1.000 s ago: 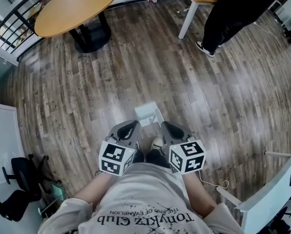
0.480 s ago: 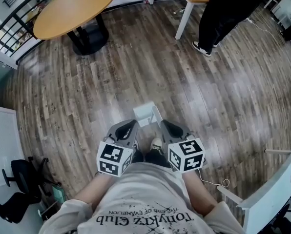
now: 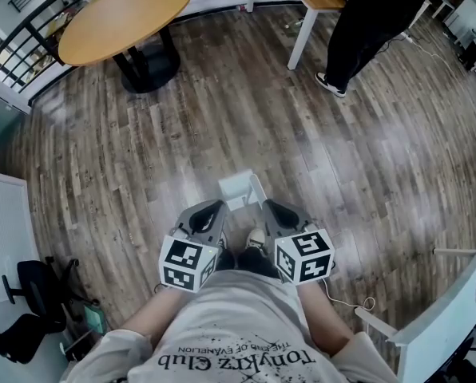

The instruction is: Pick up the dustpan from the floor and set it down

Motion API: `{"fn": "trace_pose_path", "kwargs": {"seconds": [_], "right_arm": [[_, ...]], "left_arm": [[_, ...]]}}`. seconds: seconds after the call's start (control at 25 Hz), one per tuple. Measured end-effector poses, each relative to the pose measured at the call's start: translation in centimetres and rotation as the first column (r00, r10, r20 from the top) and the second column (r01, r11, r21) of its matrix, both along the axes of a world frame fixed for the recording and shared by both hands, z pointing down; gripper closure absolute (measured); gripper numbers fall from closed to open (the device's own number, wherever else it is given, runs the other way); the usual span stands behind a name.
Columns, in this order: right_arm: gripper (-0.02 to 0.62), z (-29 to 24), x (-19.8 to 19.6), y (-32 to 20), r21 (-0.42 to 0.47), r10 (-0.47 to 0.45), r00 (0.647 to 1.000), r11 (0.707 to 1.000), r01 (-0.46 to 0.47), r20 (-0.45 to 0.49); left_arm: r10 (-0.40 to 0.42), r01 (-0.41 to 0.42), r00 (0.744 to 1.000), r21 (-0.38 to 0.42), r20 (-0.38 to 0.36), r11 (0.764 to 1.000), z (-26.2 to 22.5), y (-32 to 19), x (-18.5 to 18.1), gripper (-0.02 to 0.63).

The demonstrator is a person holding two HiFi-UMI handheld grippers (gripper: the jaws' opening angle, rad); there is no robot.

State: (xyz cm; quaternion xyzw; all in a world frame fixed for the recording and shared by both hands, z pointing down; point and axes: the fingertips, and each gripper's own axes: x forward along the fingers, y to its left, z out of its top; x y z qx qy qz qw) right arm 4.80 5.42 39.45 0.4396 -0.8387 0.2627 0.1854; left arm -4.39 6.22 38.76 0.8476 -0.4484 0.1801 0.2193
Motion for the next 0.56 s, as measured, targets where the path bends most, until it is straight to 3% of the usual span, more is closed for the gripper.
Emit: {"fn": "trace_pose_path", "kwargs": {"seconds": [0.56], "right_arm": [[0.571, -0.83, 0.26, -0.27, 0.032, 0.005, 1.000, 0.999, -0.005, -0.002]], "left_arm": [[-0.002, 0.002, 1.000, 0.007, -0.005, 1.000, 0.02, 0.56, 0.62, 0.583]]}}
